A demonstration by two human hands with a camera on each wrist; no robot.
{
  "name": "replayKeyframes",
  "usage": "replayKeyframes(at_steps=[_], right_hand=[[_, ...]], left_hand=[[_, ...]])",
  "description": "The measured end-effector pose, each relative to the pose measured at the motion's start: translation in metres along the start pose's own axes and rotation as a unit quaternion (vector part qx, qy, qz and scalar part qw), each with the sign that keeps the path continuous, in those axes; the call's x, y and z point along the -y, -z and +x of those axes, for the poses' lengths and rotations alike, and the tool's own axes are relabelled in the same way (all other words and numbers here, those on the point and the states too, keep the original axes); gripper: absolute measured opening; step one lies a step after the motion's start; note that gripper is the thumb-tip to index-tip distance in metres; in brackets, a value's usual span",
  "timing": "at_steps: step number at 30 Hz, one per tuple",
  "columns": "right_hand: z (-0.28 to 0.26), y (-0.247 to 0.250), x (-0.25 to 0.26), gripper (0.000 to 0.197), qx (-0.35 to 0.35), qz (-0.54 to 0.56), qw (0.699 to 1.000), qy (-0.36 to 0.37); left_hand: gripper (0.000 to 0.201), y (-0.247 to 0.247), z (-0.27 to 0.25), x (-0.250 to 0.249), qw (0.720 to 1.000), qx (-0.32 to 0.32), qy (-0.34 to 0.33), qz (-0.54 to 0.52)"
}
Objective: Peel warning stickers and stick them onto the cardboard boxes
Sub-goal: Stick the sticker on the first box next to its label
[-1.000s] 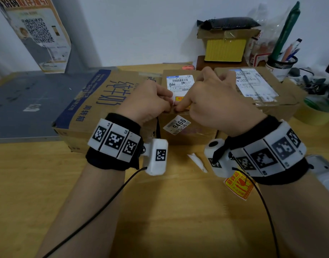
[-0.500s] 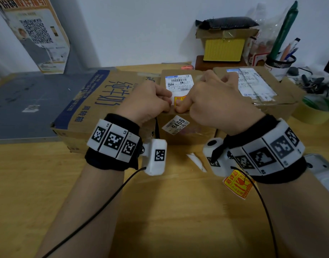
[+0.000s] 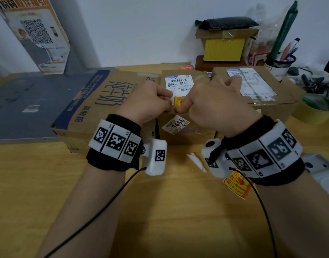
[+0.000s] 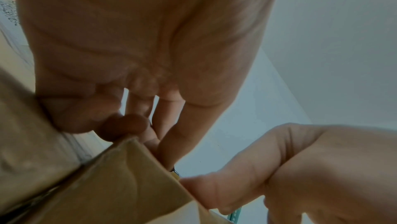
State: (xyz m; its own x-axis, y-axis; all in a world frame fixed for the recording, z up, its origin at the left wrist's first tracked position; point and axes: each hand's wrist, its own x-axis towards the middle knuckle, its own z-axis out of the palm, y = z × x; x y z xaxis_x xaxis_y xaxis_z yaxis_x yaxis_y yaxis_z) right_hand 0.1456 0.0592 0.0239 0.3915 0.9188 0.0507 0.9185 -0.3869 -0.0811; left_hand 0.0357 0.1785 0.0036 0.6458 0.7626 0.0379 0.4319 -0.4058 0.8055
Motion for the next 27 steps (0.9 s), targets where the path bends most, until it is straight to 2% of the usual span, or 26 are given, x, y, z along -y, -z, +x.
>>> replayKeyframes(at_steps=[2, 5, 10, 14, 18, 23, 27], right_hand=[[0.0, 0.001, 0.0, 0.059, 0.014, 0.018, 1.0, -0.007], [0.0, 0.004, -0.002, 0.045, 0.02, 0.046, 0.999, -0.003], [0.001, 0.004, -0.003, 0.045, 0.017, 0.05, 0.999, 0.002], [0.0, 0.006, -0.006, 0.038, 0.018, 0.014, 0.999, -0.022], [-0.003, 0.009, -0.017, 0.034, -0.006, 0.007, 1.0, -0.026], [0.002, 0.001, -0.015, 0.033, -0.027, -0.013, 0.999, -0.027], [0.003, 0.006, -0.019, 0.025, -0.04, 0.005, 0.999, -0.026]], left_hand=[[0.038, 0.0, 0.0, 0.0, 1.0, 0.004, -0.002, 0.003], [0.039, 0.0, 0.0, 0.0, 1.0, -0.002, -0.004, 0.014], [0.042, 0.0, 0.0, 0.0, 1.0, 0.007, 0.002, 0.015], [0.042, 0.001, -0.001, -0.002, 0.999, 0.021, 0.001, 0.026], [0.041, 0.0, -0.002, -0.002, 0.999, 0.037, -0.006, 0.033], [0.046, -0.002, -0.006, -0.006, 0.993, 0.062, -0.037, 0.093], [0.042, 0.0, -0.009, -0.008, 0.994, 0.073, -0.023, 0.084]])
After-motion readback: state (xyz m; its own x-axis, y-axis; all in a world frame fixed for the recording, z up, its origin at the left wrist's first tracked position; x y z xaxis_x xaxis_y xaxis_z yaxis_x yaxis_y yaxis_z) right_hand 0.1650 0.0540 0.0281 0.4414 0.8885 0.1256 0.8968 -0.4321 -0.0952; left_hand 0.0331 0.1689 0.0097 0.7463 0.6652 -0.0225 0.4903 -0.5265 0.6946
